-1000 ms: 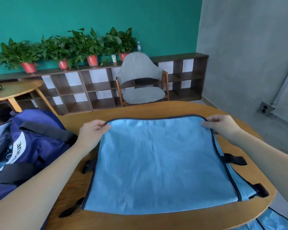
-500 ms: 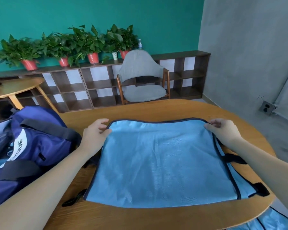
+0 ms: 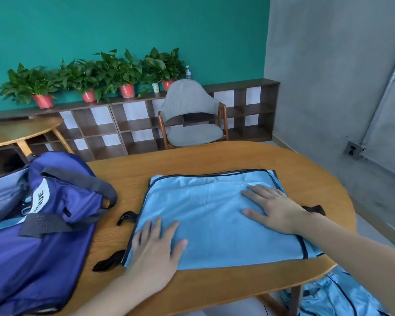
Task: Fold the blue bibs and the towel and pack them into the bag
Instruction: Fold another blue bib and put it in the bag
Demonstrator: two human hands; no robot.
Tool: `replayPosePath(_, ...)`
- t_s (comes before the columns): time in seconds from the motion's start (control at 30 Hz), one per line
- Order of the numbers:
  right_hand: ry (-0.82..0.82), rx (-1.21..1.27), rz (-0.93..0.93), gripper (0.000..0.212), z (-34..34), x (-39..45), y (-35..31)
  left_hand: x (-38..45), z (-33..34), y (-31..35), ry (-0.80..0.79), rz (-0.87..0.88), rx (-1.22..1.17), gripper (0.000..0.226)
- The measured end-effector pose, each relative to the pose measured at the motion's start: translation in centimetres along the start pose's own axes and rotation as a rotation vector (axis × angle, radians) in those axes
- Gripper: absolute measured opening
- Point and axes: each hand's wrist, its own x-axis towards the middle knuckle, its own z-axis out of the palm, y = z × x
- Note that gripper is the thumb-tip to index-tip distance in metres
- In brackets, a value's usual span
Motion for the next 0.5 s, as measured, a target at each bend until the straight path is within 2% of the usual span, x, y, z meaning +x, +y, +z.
replayPosePath(0.07,0.012,-0.081,0.046,0.082,-0.3,-0.2,-0.1,1.6,0.1,-0.8,0.016,0.042,0.017,0.084)
replayPosePath(0.2,0.215,-0.334,0.128,0.077,-2.4,-0.7,-0.8,9.9,-2.1,-3.9,0.077,0.142,0.168,0.1)
replayPosePath(0.27,0.263,-0.327,0.09,0.073,-2.5,-0.7,-0.6,13.5,-4.3,-5.0,0.125,0.025,0.231,0.077)
replayPosePath(0.33,0.285,-0.223,-0.002,0.077,-1.9,-0.9,0.1,14.9,-5.4,-4.5,0.216,-0.018,0.141,0.06)
replayPosePath(0.4,0.242,-0.141,-0.085,0.075,-1.2,-1.2,0.4,14.1,-5.1,-3.1,0.272,0.044,0.051,0.055)
replayPosePath(0.5,0.158,-0.077,-0.084,0.069,-0.1,-1.6,0.3,11.1,-3.3,-1.0,0.245,0.213,0.064,0.057)
